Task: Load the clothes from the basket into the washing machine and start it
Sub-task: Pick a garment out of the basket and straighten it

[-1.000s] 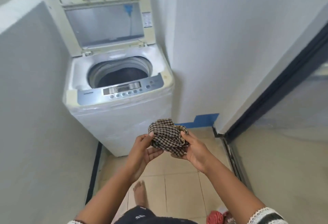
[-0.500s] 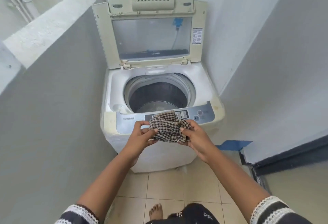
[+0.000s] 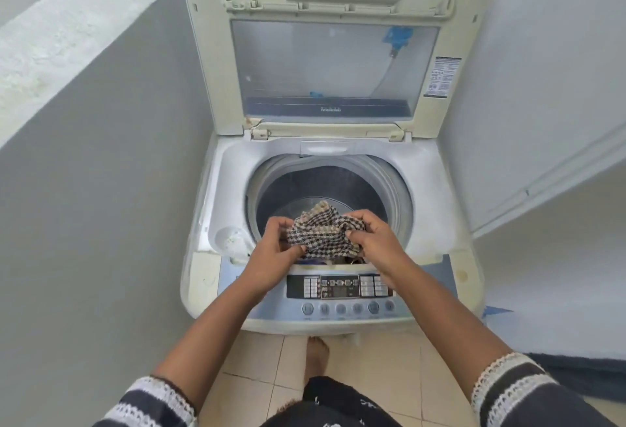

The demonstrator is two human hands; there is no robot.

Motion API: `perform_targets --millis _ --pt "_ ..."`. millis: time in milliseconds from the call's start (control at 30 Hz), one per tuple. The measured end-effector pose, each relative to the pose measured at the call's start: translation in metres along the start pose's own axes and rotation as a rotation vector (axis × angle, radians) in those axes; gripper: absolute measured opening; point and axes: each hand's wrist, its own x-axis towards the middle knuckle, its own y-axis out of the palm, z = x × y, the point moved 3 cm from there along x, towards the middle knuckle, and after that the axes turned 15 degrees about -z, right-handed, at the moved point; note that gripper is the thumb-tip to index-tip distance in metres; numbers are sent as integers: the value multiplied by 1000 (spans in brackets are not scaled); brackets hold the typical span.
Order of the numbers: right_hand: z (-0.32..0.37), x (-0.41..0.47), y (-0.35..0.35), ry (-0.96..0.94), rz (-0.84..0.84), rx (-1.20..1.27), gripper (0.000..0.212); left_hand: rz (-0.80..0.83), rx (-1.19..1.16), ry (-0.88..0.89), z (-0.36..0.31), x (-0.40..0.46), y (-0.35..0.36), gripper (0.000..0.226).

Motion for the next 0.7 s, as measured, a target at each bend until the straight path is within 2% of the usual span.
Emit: perform_targets --millis 233,400,467,600,700 --pt "-13 90 15 125 52 -217 26 154 234 -143 16 87 35 34" --pt "-51 125 34 195 250 -492 27 280 426 -325 56 111 55 37" --pt "-65 133 41 210 337 -599 36 321 470 -382 67 113 60 38" --pt "-81 135 49 291 486 -672 49 324 510 -462 77 112 62 47" --pt "-89 137 49 322 478 -677 48 266 478 -456 73 115 59 43"
